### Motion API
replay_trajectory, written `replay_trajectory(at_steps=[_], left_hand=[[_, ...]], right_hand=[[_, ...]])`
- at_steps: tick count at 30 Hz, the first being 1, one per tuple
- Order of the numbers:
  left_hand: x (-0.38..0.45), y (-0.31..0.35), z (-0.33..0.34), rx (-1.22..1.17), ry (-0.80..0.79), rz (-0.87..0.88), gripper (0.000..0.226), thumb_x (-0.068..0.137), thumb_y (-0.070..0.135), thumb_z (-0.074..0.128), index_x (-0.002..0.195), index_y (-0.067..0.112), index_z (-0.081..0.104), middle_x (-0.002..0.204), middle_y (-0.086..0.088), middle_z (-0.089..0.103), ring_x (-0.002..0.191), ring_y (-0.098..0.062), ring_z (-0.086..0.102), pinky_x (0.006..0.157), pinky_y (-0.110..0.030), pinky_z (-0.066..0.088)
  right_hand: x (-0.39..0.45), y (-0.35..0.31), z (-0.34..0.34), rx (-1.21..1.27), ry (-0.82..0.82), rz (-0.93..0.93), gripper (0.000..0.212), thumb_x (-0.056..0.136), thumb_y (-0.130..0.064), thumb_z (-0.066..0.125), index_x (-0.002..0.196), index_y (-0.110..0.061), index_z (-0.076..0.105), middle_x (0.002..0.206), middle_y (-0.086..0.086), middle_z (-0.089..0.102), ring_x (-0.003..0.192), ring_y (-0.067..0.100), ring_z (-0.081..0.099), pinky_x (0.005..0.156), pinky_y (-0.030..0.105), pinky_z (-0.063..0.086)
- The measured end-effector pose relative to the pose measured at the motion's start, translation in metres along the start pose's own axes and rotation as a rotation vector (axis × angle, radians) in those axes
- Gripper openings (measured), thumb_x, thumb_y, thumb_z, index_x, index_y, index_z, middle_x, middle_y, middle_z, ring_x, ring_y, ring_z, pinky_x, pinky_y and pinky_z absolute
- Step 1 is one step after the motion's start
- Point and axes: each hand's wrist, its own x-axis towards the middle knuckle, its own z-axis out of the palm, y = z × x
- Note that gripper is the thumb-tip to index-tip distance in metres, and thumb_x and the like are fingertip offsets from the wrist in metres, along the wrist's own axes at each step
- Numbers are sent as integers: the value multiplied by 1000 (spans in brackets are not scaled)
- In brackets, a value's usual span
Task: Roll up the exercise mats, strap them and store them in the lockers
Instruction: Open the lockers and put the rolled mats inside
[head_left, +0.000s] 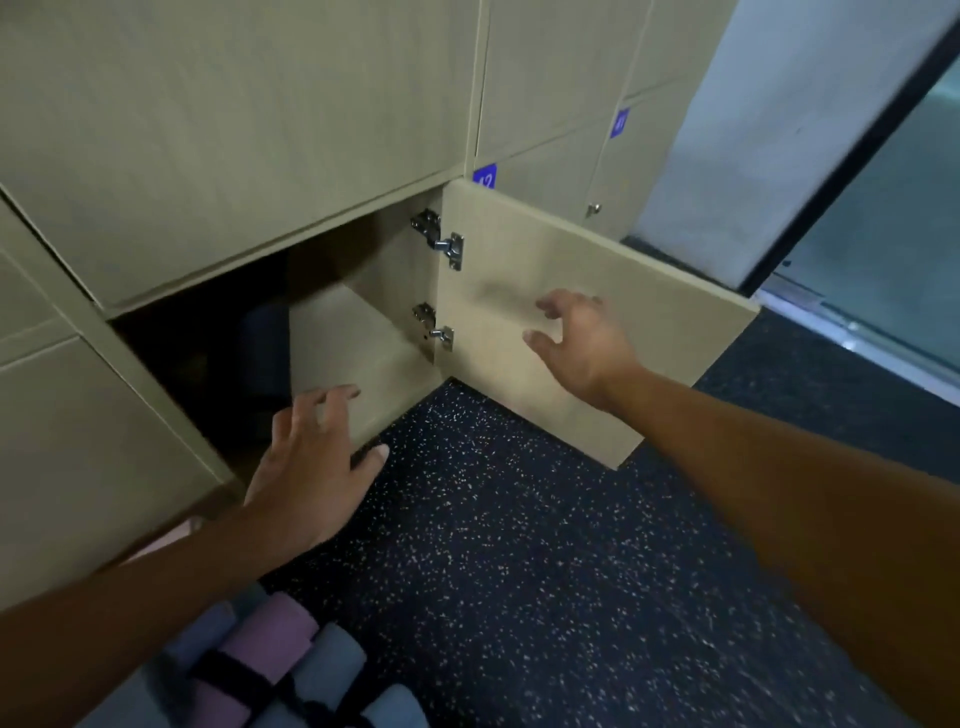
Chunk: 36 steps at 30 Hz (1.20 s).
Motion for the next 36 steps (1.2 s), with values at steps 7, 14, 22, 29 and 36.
replay_trajectory(at_steps=[7, 14, 22, 29, 36], left_hand=[[-61, 42, -60, -135, -115, -34, 63, 91, 61, 50, 143, 26, 41, 138, -6, 51, 129, -29, 48, 106, -48, 43], [-140, 59, -78, -218, -74, -79, 47, 97, 54, 54, 133, 25, 53, 127, 4, 59, 117, -17, 56, 101, -44, 47], [-156, 71, -86, -150, -109, -58, 50, 97, 54, 54, 137, 26, 51, 139, 1, 47, 124, -19, 51, 105, -42, 45], [-203, 51, -112, -208, -43, -115, 44, 97, 51, 56, 130, 22, 58, 130, -1, 52, 121, -23, 52, 102, -46, 47], [-248, -2, -148, -134, -3, -195, 40, 96, 49, 59, 124, 19, 63, 122, -10, 60, 116, -32, 57, 95, -44, 47]], right_hand=[[19, 22, -70, -414, 59, 92, 76, 92, -36, 66, 156, -19, 28, 161, 13, 27, 148, 38, 21, 119, 53, 27], [11, 55, -78, -443, -142, 322, 110, 82, -52, 79, 160, -10, 13, 163, 19, 21, 150, 43, 18, 123, 57, 19], [-36, 36, -63, -391, -161, 239, 103, 84, -33, 76, 161, -18, 10, 159, 12, 22, 145, 38, 24, 120, 52, 24], [-85, -53, -40, -317, -333, 176, 102, 93, -41, 68, 162, -14, -2, 164, 11, 19, 151, 35, 15, 120, 55, 25], [-95, -178, 2, -199, -456, 82, 107, 93, -69, 53, 162, -8, -1, 167, 18, 19, 153, 45, 9, 122, 59, 22]])
